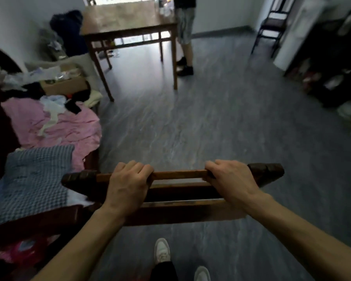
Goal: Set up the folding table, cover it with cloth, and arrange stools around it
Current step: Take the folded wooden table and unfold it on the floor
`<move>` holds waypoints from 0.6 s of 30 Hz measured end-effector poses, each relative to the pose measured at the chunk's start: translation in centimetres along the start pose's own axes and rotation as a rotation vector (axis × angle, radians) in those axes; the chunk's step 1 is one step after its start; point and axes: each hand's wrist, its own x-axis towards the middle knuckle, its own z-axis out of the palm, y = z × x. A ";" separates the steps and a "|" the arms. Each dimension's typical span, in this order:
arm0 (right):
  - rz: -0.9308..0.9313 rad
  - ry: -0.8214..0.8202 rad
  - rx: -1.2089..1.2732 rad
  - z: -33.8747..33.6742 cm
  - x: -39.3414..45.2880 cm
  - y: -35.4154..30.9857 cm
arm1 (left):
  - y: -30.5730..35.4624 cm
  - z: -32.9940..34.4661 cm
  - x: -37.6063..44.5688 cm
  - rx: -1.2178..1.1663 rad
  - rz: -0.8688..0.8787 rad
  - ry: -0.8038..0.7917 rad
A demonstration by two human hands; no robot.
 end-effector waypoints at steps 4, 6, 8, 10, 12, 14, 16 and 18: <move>0.177 -0.044 0.013 -2.2 -3.6 4.0 | 3.9 0.9 4.8 -0.077 0.169 0.000; 0.278 -0.064 0.008 -3.2 -5.3 5.6 | 5.8 1.7 7.3 -0.123 0.258 0.001; 0.387 -0.089 0.001 -3.9 -6.9 6.7 | 7.5 2.4 9.6 -0.159 0.352 0.002; 0.502 -0.104 0.003 -4.6 -8.3 7.5 | 9.2 2.9 11.8 -0.212 0.428 -0.013; 0.597 -0.102 -0.004 -5.2 -9.7 7.9 | 10.8 3.1 13.8 -0.245 0.502 -0.040; 0.697 -0.084 -0.019 -5.6 -11.0 8.3 | 12.5 3.1 15.6 -0.263 0.587 -0.051; 0.791 -0.058 -0.021 -6.1 -12.6 8.6 | 14.4 3.0 17.4 -0.289 0.681 -0.060; 0.881 -0.023 -0.008 -6.6 -14.4 8.9 | 16.6 2.9 19.0 -0.316 0.778 -0.065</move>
